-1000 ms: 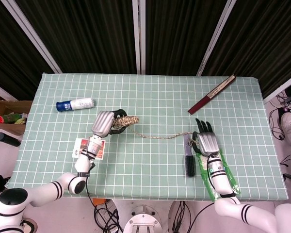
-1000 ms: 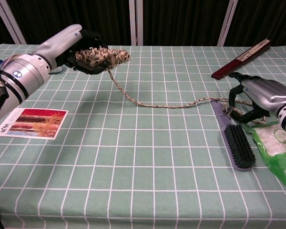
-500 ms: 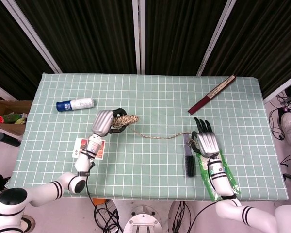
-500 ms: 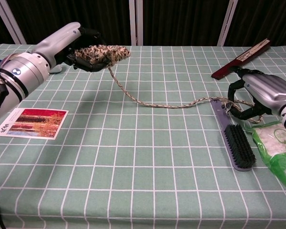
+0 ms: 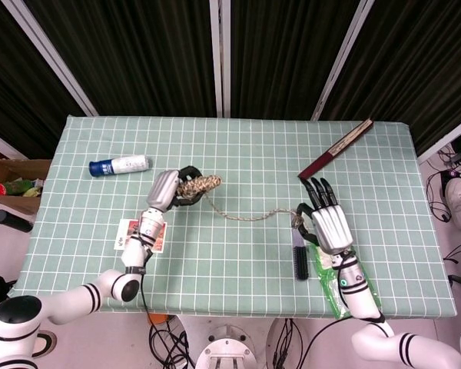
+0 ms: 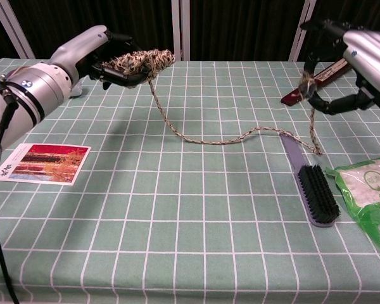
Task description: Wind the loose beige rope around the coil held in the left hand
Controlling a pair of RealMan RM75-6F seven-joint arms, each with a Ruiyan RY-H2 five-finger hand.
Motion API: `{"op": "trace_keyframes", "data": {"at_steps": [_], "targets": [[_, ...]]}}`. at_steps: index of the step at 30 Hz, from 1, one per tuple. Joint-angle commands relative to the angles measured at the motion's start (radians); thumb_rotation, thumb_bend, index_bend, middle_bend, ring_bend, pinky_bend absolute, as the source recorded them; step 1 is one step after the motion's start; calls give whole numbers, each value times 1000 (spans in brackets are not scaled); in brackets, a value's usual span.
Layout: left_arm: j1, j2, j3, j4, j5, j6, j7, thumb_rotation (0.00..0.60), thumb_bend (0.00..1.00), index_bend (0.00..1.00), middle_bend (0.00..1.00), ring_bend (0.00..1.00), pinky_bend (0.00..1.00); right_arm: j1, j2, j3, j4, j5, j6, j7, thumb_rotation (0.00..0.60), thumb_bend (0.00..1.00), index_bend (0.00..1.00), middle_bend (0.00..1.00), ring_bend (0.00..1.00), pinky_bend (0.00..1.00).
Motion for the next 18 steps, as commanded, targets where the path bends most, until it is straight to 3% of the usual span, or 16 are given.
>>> {"op": "trace_keyframes", "data": {"at_steps": [1, 10, 14, 18], "targets": [[-23, -8, -29, -11, -39, -41, -10, 600, 399, 720, 724, 656, 780, 52, 48, 53, -110, -44, -4, -46, 600, 489, 1000, 90, 0, 0], [-93, -48, -77, -48, -65, -52, 57, 600, 418, 727, 733, 663, 786, 213, 70, 202, -283, 10, -156, -196, 600, 494, 1000, 92, 0, 0], [-118, -68, -84, -63, -63, -48, 75, 600, 434, 730, 735, 665, 790, 305, 54, 299, -305, 103, -233, -266, 600, 494, 1000, 98, 0, 0], [-132, -70, -61, -91, -30, -52, 80, 600, 439, 733, 737, 669, 793, 397, 32, 396, -279, 208, -278, -332, 600, 494, 1000, 99, 0, 0]]}}
